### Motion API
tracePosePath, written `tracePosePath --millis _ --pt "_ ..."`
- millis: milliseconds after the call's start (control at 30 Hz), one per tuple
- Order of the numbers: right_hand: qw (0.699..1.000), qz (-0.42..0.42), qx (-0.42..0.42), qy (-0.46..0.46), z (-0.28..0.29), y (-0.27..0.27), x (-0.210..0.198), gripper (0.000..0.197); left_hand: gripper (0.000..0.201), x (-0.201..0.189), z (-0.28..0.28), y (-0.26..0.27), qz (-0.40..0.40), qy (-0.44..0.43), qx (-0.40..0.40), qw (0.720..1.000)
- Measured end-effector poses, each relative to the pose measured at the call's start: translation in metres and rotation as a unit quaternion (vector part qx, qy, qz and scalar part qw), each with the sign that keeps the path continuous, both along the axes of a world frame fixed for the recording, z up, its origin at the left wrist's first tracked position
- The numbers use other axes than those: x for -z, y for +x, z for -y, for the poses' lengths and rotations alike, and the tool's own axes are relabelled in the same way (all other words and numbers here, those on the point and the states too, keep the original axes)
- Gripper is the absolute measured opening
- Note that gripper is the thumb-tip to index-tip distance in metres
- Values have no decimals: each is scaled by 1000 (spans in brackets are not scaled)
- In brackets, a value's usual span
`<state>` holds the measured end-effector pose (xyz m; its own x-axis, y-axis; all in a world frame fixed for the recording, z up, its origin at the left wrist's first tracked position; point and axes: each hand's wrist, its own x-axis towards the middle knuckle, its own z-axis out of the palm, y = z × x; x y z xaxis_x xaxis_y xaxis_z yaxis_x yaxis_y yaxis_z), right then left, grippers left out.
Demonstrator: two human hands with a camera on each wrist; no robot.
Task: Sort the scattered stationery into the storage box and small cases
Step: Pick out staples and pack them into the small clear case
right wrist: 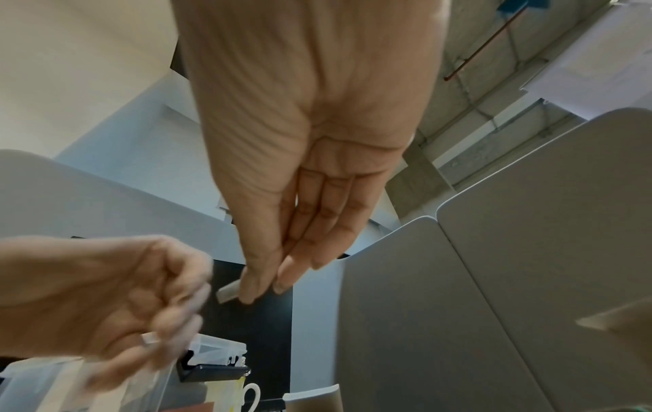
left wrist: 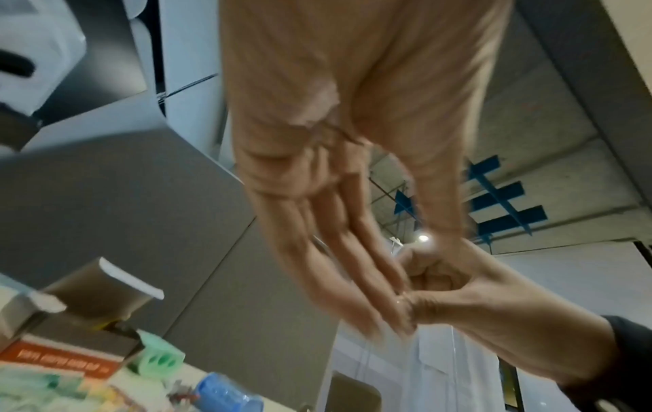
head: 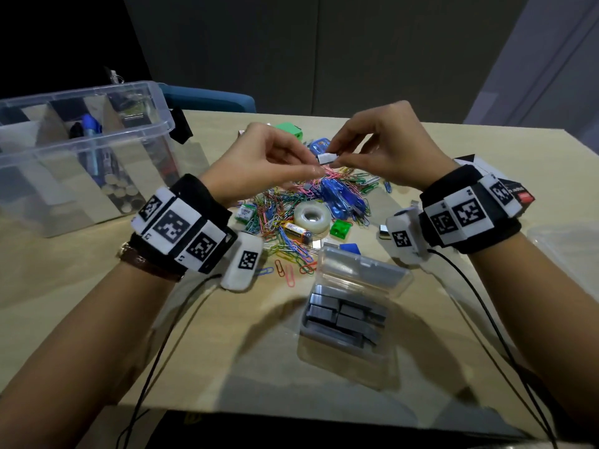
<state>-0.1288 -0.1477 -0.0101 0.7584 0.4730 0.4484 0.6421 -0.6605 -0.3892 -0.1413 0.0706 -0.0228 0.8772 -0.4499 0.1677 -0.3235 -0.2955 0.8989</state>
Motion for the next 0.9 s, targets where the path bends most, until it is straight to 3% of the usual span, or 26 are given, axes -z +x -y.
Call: tracePosePath --millis 67,133,267,400,500,567,700,900 --pt "1000 -3 11 5 4 -1 0 18 41 -10 1 -7 -16 104 132 986" --pt "1000 -7 20 1 7 -3 -1 18 45 -14 6 -14 -45 190 232 953" --pt "999 0 47 -18 15 -8 -5 19 35 -11 18 -22 -6 246 284 927" --pt "997 -4 76 -31 23 -15 -12 20 15 -6 21 -16 46 240 244 938" --pt "995 9 87 -41 29 -26 -20 32 9 -2 16 -9 46 227 194 953" --pt "995 12 90 -42 33 -34 -26 36 11 1 12 -5 29 219 161 962" --pt "994 7 83 -69 36 -54 -29 24 15 6 7 1 -46 189 115 974" --pt "974 -43 -1 -221 18 -85 -10 17 12 5 8 3 -98 183 105 973"
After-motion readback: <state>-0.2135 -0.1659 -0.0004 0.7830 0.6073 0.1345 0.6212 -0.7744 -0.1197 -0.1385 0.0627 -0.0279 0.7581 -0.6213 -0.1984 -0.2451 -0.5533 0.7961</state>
